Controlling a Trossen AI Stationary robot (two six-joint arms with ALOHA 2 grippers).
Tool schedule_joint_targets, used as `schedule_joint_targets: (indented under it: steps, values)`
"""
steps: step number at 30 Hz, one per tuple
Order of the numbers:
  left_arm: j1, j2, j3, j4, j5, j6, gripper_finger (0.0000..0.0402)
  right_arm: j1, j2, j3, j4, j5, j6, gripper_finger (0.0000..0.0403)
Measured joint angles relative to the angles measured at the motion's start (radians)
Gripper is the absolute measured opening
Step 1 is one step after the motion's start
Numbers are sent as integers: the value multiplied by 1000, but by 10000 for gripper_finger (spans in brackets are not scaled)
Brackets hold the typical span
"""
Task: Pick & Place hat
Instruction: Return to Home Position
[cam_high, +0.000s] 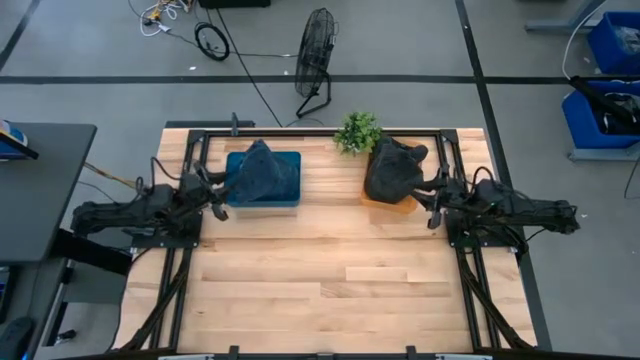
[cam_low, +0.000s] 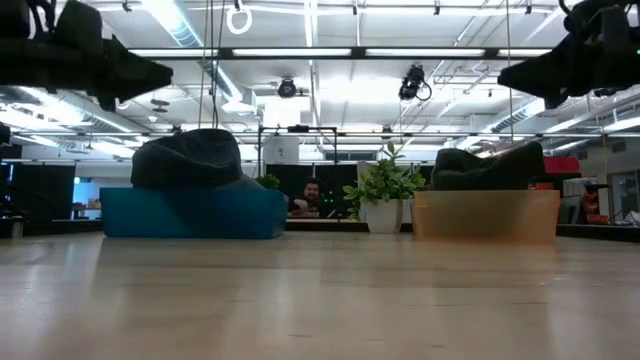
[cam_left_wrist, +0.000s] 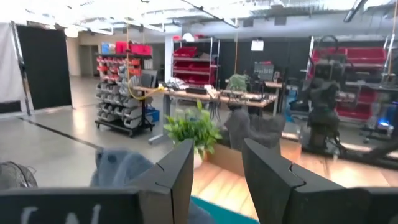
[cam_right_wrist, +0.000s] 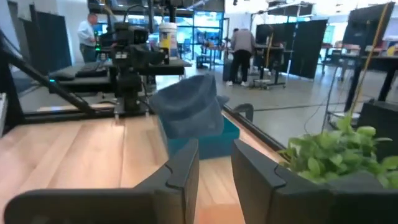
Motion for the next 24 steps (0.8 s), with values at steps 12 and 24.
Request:
schedule_joint_targets:
  steps: [12,24]
  values:
    - [0,2,-59,10,5,-67,140,0,0,-100,60,101,26,101]
    - [0,20,-59,-51,6,-190,140,-1,0,-106,95,101,-24,100]
